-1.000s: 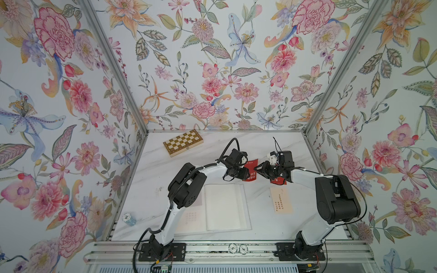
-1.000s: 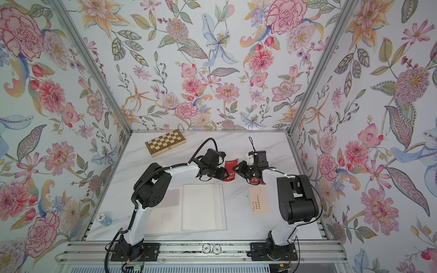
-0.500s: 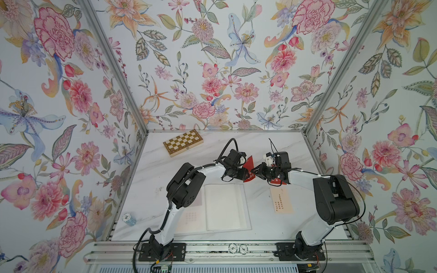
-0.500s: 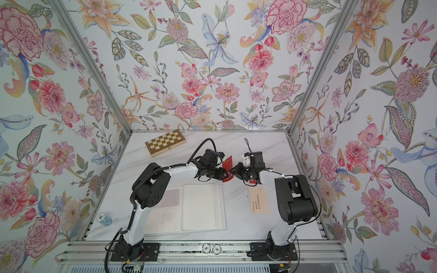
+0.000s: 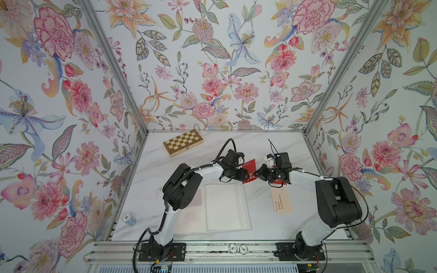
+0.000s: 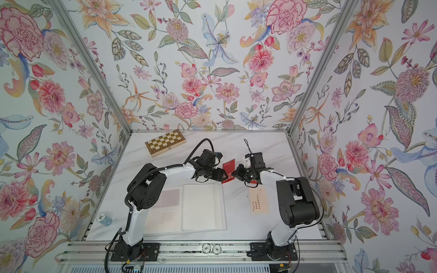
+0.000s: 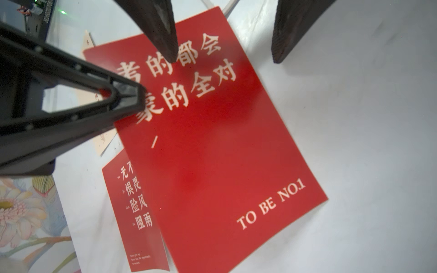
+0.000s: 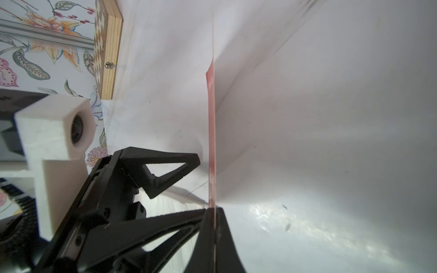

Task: Place the photos into the photo albums
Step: Pick up the photo at the center of the board.

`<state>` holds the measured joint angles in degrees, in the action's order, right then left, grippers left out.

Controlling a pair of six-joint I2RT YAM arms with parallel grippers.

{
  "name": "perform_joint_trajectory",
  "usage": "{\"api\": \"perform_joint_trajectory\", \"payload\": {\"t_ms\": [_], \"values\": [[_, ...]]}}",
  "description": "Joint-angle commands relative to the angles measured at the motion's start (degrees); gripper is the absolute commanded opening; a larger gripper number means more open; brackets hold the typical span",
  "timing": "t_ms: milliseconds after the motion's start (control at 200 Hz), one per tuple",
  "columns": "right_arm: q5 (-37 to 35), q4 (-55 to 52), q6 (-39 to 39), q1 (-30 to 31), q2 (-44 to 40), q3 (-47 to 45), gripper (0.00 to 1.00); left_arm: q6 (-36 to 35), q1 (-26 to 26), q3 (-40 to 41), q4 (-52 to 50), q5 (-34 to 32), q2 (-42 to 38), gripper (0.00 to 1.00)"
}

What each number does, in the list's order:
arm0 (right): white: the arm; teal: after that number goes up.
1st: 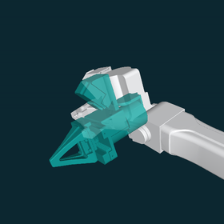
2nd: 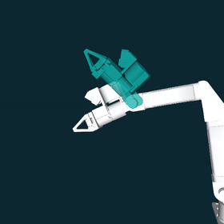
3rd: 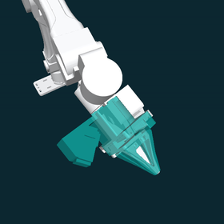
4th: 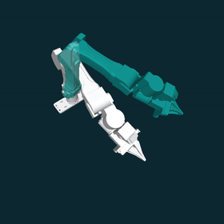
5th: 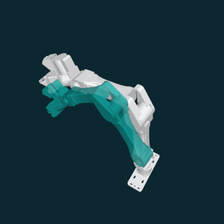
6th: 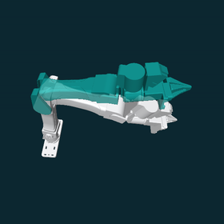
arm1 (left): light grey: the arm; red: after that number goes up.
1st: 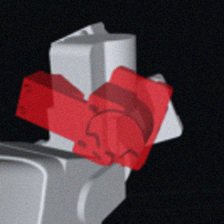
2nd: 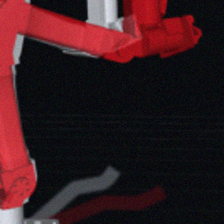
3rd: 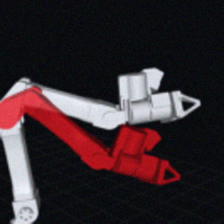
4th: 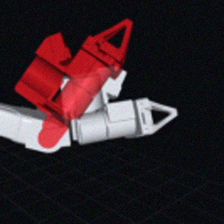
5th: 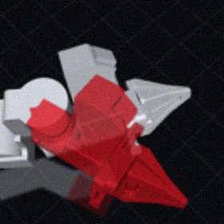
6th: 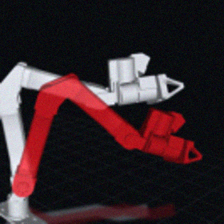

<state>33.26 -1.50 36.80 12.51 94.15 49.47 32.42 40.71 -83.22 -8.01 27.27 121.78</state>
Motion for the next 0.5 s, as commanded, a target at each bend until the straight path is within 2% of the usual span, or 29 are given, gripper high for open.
{"api": "perform_joint_trajectory", "payload": {"t_ms": [0,100,190,315,385,495], "values": [[-0.8,-3.09,-2.58,-0.47,-5.5,-0.04,0.0,-0.53,-2.05,2.2,-0.25,1.77,-6.77,0.73],[0.22,-4.28,-3.0,-0.48,-9.84,-1.18,0.0,-0.03,-3.71,6.3,2.81,3.72,-11.51,0.78],[3.06,-4.15,-3.05,-0.4,-13.4,-2.75,0.0,2.96,-6.0,12.43,9.15,8.27,-15.86,0.8],[7.36,-0.74,-1.61,0.49,-17.99,-6.29,0.0,10.4,-9.69,23.96,28.37,17.32,-20.79,0.81],[9.43,3.28,-0.13,1.89,-20.46,-9.18,0.0,13.3,-11.45,29.18,35.58,19.89,-22.78,0.81],[13.11,8.32,1.52,4.31,-22.65,-12.44,0.0,13.67,-13.0,33.98,36.9,20.41,-25.62,0.81]]}}
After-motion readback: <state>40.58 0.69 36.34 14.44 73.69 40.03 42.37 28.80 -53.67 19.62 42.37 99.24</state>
